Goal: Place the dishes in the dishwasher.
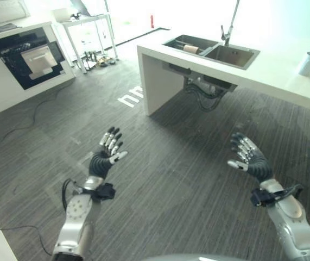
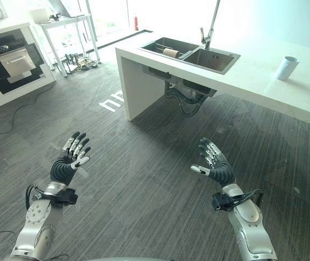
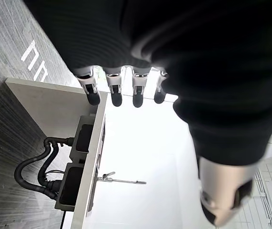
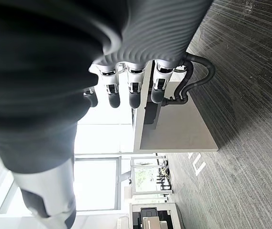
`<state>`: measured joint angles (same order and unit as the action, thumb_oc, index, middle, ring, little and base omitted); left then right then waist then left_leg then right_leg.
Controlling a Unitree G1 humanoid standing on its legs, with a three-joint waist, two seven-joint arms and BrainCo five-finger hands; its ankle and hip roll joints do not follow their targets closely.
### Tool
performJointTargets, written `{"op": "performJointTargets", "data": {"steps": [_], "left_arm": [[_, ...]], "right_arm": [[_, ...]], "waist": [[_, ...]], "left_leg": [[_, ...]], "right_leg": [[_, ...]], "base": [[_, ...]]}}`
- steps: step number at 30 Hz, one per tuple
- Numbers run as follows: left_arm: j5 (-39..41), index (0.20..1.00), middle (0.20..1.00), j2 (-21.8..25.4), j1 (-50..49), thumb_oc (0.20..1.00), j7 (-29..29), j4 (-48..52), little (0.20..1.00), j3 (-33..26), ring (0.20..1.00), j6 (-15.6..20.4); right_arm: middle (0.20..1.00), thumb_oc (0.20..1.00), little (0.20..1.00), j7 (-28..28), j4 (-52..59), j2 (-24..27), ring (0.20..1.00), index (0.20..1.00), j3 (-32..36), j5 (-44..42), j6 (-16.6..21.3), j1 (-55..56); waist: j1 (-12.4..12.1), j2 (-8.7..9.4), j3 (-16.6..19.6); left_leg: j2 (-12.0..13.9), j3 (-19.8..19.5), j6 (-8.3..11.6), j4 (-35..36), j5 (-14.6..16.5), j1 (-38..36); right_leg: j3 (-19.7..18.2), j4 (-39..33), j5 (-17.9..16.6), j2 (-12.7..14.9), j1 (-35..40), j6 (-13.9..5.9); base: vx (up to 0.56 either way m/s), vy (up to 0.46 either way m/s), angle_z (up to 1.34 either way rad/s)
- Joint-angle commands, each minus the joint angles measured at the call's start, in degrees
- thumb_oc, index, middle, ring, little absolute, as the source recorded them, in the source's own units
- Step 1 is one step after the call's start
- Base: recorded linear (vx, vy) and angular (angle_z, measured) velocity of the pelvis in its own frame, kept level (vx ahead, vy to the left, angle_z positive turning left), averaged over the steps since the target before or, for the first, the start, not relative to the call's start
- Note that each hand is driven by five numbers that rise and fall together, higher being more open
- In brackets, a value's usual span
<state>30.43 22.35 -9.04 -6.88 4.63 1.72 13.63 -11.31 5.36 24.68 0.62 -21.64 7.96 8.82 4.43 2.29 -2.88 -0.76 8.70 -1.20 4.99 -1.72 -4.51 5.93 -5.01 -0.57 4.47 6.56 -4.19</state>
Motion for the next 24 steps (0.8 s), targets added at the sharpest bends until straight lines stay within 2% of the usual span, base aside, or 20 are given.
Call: {"op": "performJointTargets", "data": {"steps": [1,6,11,16,18,20,22,23,24], "left_arm": [[1.04,1.000,1.000,0.84,2.84,1.000,0.49,0.79,1.000,-2.28,1.000,2.04],[2.34,1.000,1.000,1.24,2.45,1.000,-0.67,1.77,1.000,-2.46,1.000,2.56],[1.75,1.000,1.000,1.56,2.56,1.000,-0.92,2.53,1.000,-2.14,1.000,2.68],[3.00,1.000,1.000,2.12,0.43,1.000,-1.15,2.77,1.000,-2.29,1.000,3.34],[2.20,1.000,1.000,2.25,0.66,1.000,-0.54,3.03,1.000,-1.18,1.000,5.30],[1.72,1.000,1.000,1.91,0.44,1.000,0.37,2.98,1.000,-0.41,1.000,6.08],[2.06,1.000,1.000,1.68,-0.30,1.000,0.84,2.66,1.000,-0.15,1.000,6.12],[2.43,1.000,1.000,1.73,-1.11,1.000,0.97,3.16,1.000,-0.09,1.000,6.01],[2.74,1.000,1.000,1.90,-1.82,1.000,1.15,3.67,1.000,0.02,1.000,6.04]], "right_arm": [[1.000,1.000,1.000,0.55,5.06,0.15,1.000,1.000,1.55,-2.61,2.48,-3.26],[1.000,1.000,1.000,0.87,6.10,0.02,1.000,1.000,1.10,-2.19,2.70,-2.45],[1.000,1.000,1.000,1.34,6.60,0.31,1.000,1.000,0.70,-1.57,3.08,-2.08],[1.000,1.000,1.000,0.69,6.93,1.66,1.000,1.000,1.30,-0.12,2.51,-0.53],[1.000,1.000,1.000,0.12,6.82,3.10,1.000,1.000,1.51,-1.28,3.08,-0.45],[1.000,1.000,1.000,-1.00,5.33,3.30,1.000,1.000,1.55,-1.46,4.55,-0.16],[1.000,1.000,1.000,-1.75,4.79,3.33,1.000,1.000,1.44,-1.44,4.70,0.12],[1.000,1.000,1.000,-1.83,5.45,3.51,1.000,1.000,1.36,-1.53,4.26,0.44],[1.000,1.000,1.000,-1.79,6.29,3.78,1.000,1.000,1.21,-1.36,4.09,0.83]], "waist": [[-0.09,-1.03,2.00],[0.10,-1.08,1.69],[0.52,-1.14,1.40],[0.86,-0.84,0.03],[0.90,1.03,-2.50],[0.60,1.78,-3.97],[0.37,0.86,-4.95],[0.16,0.18,-5.12],[-0.09,-0.81,-5.28]], "left_leg": [[2.03,1.91,2.47,0.01,0.17,-1.44],[2.20,3.07,2.56,0.01,-0.02,-1.48],[3.03,3.21,2.93,0.01,-0.15,-1.64],[6.12,4.09,4.87,-0.82,-2.22,-2.42],[9.07,5.40,5.91,-16.15,-4.91,4.52],[9.61,3.53,5.77,-25.33,-5.88,10.14],[8.65,5.93,5.37,-20.35,-6.34,11.78],[8.31,7.92,5.43,-15.43,-7.82,11.58],[8.03,9.69,5.94,-10.41,-10.66,12.47]], "right_leg": [[2.78,0.01,-4.95,0.04,-2.24,-2.05],[3.60,0.01,-4.98,-0.04,-2.21,-2.08],[3.29,0.01,-4.37,-1.26,-2.01,-1.39],[2.26,0.04,-4.07,-3.01,-1.68,0.17],[1.75,0.53,-4.29,-2.68,-1.59,2.20],[0.66,0.77,-4.32,-2.92,-1.30,3.41],[-0.23,0.90,-3.35,-3.84,0.06,2.84],[-0.13,0.54,-2.98,-4.05,0.90,2.26],[0.12,0.08,-2.73,-4.47,1.92,1.74]], "base": [[0.01,-0.040,0.00],[0.00,-0.104,0.06],[0.00,-0.181,0.02],[0.03,-0.198,-0.01],[-0.05,-0.224,-0.03],[0.06,-0.130,-0.03],[0.24,0.063,0.00],[0.34,0.167,-0.21],[0.38,0.209,-0.19]]}}
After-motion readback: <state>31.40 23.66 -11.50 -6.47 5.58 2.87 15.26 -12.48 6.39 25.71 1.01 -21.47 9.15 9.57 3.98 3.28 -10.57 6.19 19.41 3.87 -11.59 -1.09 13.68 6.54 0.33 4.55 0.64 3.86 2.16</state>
